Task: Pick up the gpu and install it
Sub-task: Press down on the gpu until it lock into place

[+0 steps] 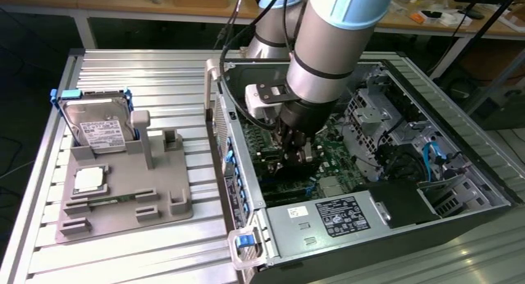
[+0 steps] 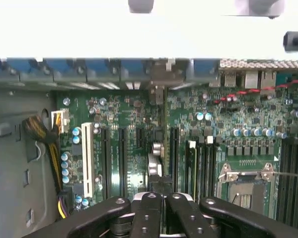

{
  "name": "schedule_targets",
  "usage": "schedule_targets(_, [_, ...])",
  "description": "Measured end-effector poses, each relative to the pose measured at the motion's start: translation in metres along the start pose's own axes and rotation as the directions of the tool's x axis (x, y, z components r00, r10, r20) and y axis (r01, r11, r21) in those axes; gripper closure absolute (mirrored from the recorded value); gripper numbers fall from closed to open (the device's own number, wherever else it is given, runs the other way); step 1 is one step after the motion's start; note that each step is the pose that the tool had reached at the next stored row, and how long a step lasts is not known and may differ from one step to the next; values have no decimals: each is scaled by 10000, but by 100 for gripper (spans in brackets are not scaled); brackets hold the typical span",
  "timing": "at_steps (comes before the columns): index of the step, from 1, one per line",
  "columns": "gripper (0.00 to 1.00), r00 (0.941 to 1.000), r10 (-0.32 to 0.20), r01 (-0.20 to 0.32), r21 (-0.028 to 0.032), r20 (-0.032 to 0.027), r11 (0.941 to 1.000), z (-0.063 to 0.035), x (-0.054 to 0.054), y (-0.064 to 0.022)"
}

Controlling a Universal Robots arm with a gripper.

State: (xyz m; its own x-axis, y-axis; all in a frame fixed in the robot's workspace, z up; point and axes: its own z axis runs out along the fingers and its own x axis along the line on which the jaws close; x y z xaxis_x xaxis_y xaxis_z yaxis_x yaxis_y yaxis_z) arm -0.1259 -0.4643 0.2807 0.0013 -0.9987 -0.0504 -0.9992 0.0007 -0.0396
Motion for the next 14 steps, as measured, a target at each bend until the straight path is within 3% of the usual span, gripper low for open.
schedule_targets(9, [89, 10000, -13, 13, 252, 2, 9997, -6, 0, 253])
schedule_targets(14, [89, 10000, -15, 15, 281, 0, 9996, 46, 3, 316])
